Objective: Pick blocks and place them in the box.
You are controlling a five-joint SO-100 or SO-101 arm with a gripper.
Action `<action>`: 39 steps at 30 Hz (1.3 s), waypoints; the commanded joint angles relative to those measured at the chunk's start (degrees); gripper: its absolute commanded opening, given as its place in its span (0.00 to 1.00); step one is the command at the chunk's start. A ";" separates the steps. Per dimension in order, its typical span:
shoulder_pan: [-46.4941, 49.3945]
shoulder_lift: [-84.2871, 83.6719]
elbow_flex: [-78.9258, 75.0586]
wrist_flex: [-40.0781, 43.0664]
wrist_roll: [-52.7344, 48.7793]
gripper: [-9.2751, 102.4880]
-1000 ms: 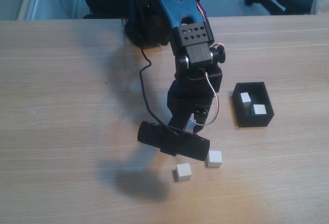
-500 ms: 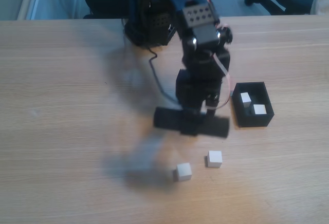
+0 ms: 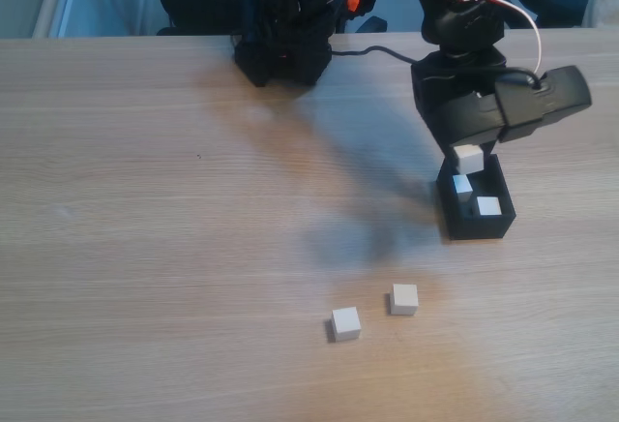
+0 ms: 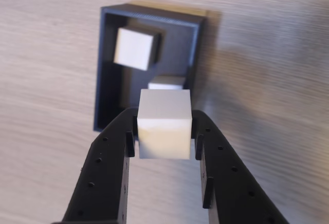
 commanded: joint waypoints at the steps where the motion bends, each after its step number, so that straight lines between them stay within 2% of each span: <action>1: -1.23 1.14 -3.16 -1.32 -0.35 0.12; 11: -0.09 0.00 -3.96 -0.18 -0.53 0.25; 17: 4.31 0.09 -3.87 2.46 -0.53 0.22; 22: 13.18 0.53 -1.76 3.96 -0.18 0.18; 26: 18.90 0.53 1.85 2.29 -0.62 0.19; 31: 20.48 -2.81 2.37 1.49 -1.41 0.23; 39: 19.69 -12.83 -5.98 -1.05 -0.26 0.25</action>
